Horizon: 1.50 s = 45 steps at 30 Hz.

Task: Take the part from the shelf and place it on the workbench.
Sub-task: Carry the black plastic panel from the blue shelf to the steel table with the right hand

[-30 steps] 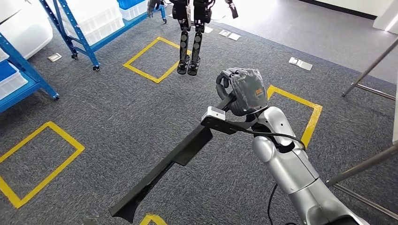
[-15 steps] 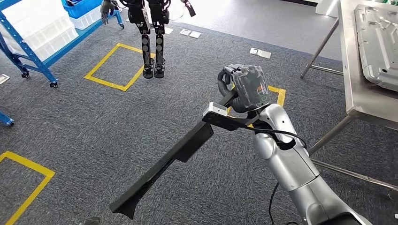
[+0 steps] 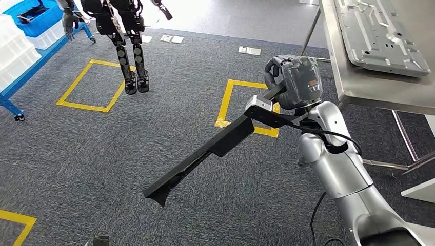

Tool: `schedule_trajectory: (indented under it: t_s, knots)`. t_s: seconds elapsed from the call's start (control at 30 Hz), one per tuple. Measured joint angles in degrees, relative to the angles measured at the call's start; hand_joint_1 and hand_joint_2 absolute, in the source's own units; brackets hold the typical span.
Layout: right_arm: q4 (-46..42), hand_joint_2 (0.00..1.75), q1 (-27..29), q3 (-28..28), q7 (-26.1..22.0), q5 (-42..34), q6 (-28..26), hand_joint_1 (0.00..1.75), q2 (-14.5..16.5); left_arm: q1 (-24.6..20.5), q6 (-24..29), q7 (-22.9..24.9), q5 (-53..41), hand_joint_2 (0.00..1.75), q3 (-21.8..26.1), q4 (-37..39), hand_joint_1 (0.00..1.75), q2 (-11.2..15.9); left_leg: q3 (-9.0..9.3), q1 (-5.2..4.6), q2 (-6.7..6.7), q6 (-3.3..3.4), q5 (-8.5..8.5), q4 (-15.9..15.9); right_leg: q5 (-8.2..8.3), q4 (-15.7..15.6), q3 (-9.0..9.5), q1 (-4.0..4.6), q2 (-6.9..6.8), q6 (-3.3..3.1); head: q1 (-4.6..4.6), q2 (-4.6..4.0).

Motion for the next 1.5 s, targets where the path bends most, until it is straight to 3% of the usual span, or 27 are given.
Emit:
schedule_trajectory:
  t_s: [0.07,0.13,0.2,0.23,0.3,0.37,0.4,0.43,0.5,0.57,0.63,0.7,0.73,0.77,0.83,0.9,0.93,1.0,1.03,1.07,1.13,1.2,1.23,1.3,1.37,1.43,1.5]
  knots:
    - [0.1,1.75,-0.3,-0.2,0.0,0.0,-0.1,1.52,-0.6,-0.1,0.0,0.0,-0.3,1.75,0.0,0.0,0.0,-0.1,-0.99,0.37,-2.65,-0.47,-2.16,2.9,0.32,-0.3,0.27,-0.68,1.43,-0.93,-0.14,0.0]
    - [0.4,1.75,-0.5,-0.4,0.0,0.0,-0.2,1.52,-0.9,0.0,0.0,0.0,-0.6,1.75,-0.1,0.0,0.0,-0.1,-4.17,0.59,-6.0,-0.69,-6.05,10.1,0.43,-0.4,0.34,-0.85,2.88,-1.58,-0.31,0.0]
    - [0.8,1.75,-0.3,-0.4,0.1,-0.1,-0.3,1.52,-1.3,0.1,0.0,0.0,-0.7,1.75,-0.1,0.1,0.0,-0.1,-7.23,0.71,-7.0,-0.89,-7.98,15.9,0.43,-0.3,0.34,-0.75,4.65,-1.69,-0.37,0.0]
    - [0.9,1.75,-0.2,-0.4,0.1,-0.2,-0.3,1.52,-1.5,0.1,0.0,0.0,-0.7,1.75,-0.1,0.1,0.0,-0.1,-7.55,0.83,-7.1,-0.96,-7.27,16.0,0.43,-0.3,0.35,-0.77,5.55,-1.68,-0.4,0.0]
    - [1.1,1.75,-0.2,-0.6,0.1,-0.2,-0.3,1.52,-2.1,0.1,0.0,0.0,-0.9,1.75,-0.1,0.1,0.0,0.0,-5.32,1.35,-7.87,-1.18,-3.29,10.5,0.38,0.1,0.34,-0.92,7.22,-1.56,-0.45,0.0]
    - [1.1,1.75,-0.4,-0.9,0.2,-0.2,-0.4,1.52,-2.5,0.1,0.1,0.0,-1.0,1.75,-0.1,0.2,0.0,0.0,-2.49,1.99,-10.47,-1.49,-0.48,4.1,0.15,1.0,-0.19,-0.79,8.82,-1.02,-0.41,0.0]
    - [1.1,1.75,-0.5,-1.0,0.2,-0.3,-0.4,1.52,-2.7,0.1,0.2,0.0,-1.1,1.75,-0.1,0.2,0.0,0.0,-1.81,2.04,-11.39,-1.45,-0.05,2.5,0.14,1.2,-0.56,-0.72,9.56,-0.58,-0.38,0.0]
    - [1.2,1.75,-0.6,-1.1,0.3,-0.3,-0.4,1.52,-3.0,0.0,0.2,0.0,-1.1,1.75,-0.1,0.2,0.0,0.0,-1.66,1.82,-11.62,-1.19,-0.17,2.0,0.25,1.3,-0.96,-0.64,10.26,-0.05,-0.38,0.0]
    - [1.2,1.75,-0.7,-1.3,0.3,-0.3,-0.5,1.52,-3.7,-0.2,0.3,0.0,-1.1,1.75,-0.2,0.2,0.0,-0.1,-1.58,1.29,-10.17,-0.11,0.25,1.7,0.62,1.1,-1.58,-0.79,10.97,0.91,-0.4,0.0]
    - [1.2,1.75,-0.8,-1.5,0.3,-0.3,-0.5,1.52,-4.4,-0.5,0.4,-0.1,-1.2,1.75,-0.2,0.2,0.0,-0.1,-1.36,1.1,-8.77,1.05,0.82,1.0,-0.39,3.3,-3.08,-0.79,8.14,1.21,-0.14,0.0]
    - [1.3,1.75,-0.9,-1.6,0.4,-0.4,-0.4,1.52,-4.9,-0.5,0.6,-0.3,-1.2,1.75,-0.3,0.2,0.0,0.0,-1.29,0.84,-7.24,1.67,1.02,0.7,-3.24,10.0,-6.46,-0.76,4.56,1.04,0.15,0.0]
    - [1.6,1.75,-0.9,-1.6,0.5,-0.4,-0.4,1.52,-5.3,-0.5,0.9,-0.3,-1.3,1.75,-0.3,0.2,0.0,0.0,-1.34,0.56,-5.61,1.81,0.96,0.7,-5.44,16.6,-9.7,-0.83,3.8,1.22,0.2,0.0]
    - [1.8,1.75,-0.8,-1.6,0.5,-0.4,-0.4,1.52,-5.6,-0.6,1.0,-0.4,-1.3,1.75,-0.3,0.1,0.0,0.0,-1.36,0.48,-4.85,1.84,0.92,0.7,-5.51,17.4,-10.01,-0.86,3.71,1.49,0.2,0.0]
    - [1.9,1.75,-0.8,-1.7,0.5,-0.4,-0.4,1.52,-5.9,-0.6,1.1,-0.4,-1.3,1.75,-0.4,0.1,0.0,-0.1,-1.35,0.43,-4.12,1.82,0.87,0.7,-4.76,15.8,-9.07,-0.88,3.49,1.83,0.21,0.0]
    - [2.1,1.75,-0.9,-2.0,0.5,-0.4,-0.4,1.52,-6.5,-0.7,1.3,-0.5,-1.4,1.75,-0.5,0.0,0.0,-0.1,-1.24,0.31,-2.79,1.62,0.7,0.7,-2.29,7.8,-4.65,-0.8,1.37,2.28,0.23,0.0]
    - [2.1,1.75,-1.1,-2.4,0.5,-0.4,-0.4,1.52,-7.0,-0.8,1.6,-0.5,-1.5,1.75,-0.6,-0.3,0.0,-0.2,-1.03,-0.05,-1.64,1.1,0.34,0.8,-0.7,1.8,-1.2,-0.23,-0.89,1.8,0.15,0.0]
    - [2.2,1.75,-1.2,-2.5,0.5,-0.4,-0.4,1.52,-7.2,-0.8,1.7,-0.5,-1.6,1.75,-0.7,-0.5,0.0,-0.2,-0.86,-0.21,-1.06,0.8,0.13,0.8,-0.51,0.9,-0.72,0.05,-1.2,1.36,0.11,0.0]
    - [2.3,1.75,-1.4,-2.8,0.5,-0.4,-0.4,1.52,-8.0,-0.9,2.1,-0.5,-1.8,1.75,-0.8,-1.1,0.0,-0.3,-0.51,-0.17,0.09,0.22,-0.27,0.8,-0.27,0.8,-0.62,0.0,0.28,0.5,0.04,0.0]
    - [2.4,1.75,-1.5,-3.0,0.6,-0.5,-0.4,1.52,-8.3,-1.0,2.2,-0.5,-2.0,1.75,-0.8,-1.5,0.0,-0.4,-0.48,0.02,-0.37,-0.07,-0.74,1.2,-0.19,0.6,-0.46,-0.23,0.96,0.15,0.0,0.0]
    - [2.4,1.75,-1.7,-3.2,0.6,-0.5,-0.4,1.52,-8.6,-1.1,2.3,-0.5,-2.1,1.75,-0.8,-1.7,0.0,-0.4,-0.9,0.19,-1.58,-0.32,-1.72,2.5,-0.11,0.5,-0.28,-0.51,1.6,-0.36,-0.08,0.0]
    - [2.7,1.75,-2.2,-3.3,0.6,-0.6,-0.4,1.52,-8.8,-0.9,2.4,-0.5,-2.5,1.75,-0.9,-2.1,0.0,-0.5,-3.55,0.41,-5.15,-0.65,-5.15,8.6,0.02,0.3,-0.06,-0.83,2.96,-1.13,-0.34,0.0]
    - [3.0,1.75,-2.4,-3.2,0.6,-0.7,-0.4,1.52,-8.9,-0.5,2.4,-0.5,-3.2,1.75,-0.9,-2.5,0.0,-0.5,-7.39,0.42,-6.78,-0.76,-7.91,15.9,0.05,0.4,-0.04,-0.78,4.7,-1.45,-0.45,0.0]
    - [3.2,1.75,-2.4,-3.2,0.5,-0.7,-0.4,1.52,-8.9,-0.3,2.4,-0.5,-3.8,1.75,-0.9,-2.9,0.0,-0.5,-8.5,0.42,-7.02,-0.74,-7.8,17.4,0.04,0.4,-0.02,-0.73,5.65,-1.46,-0.47,0.0]
    - [3.6,1.75,-2.5,-3.3,0.5,-0.7,-0.4,1.52,-9.1,-0.1,2.4,-0.5,-5.3,1.75,-0.9,-3.6,0.0,-0.5,-7.61,0.49,-7.51,-0.55,-4.33,13.8,0.03,0.6,0.04,-0.73,7.46,-1.44,-0.47,0.0]
    - [3.8,1.75,-2.6,-3.4,0.5,-0.8,-0.4,1.52,-9.5,-0.1,2.4,-0.5,-6.8,1.75,-0.8,-4.2,0.0,-0.5,-4.5,0.86,-10.19,-0.31,-0.19,6.1,-0.04,0.9,-0.12,-0.63,8.93,-1.29,-0.45,0.0]
    - [4.0,1.75,-2.7,-3.5,0.6,-0.8,-0.4,1.52,-10.1,-0.1,2.4,-0.5,-7.5,1.75,-0.8,-4.4,0.0,-0.6,-2.87,0.96,-12.14,0.0,1.21,2.1,0.03,1.1,-0.64,-0.52,10.23,-0.73,-0.42,0.0]
    - [4.1,1.75,-2.7,-3.8,0.6,-0.8,-0.4,1.52,-11.0,-0.1,2.4,-0.5,-7.7,1.75,-0.7,-4.7,0.0,-0.9,-2.64,0.64,-11.05,0.66,1.32,1.6,0.36,0.8,-1.2,-0.5,11.59,0.22,-0.41,0.0]
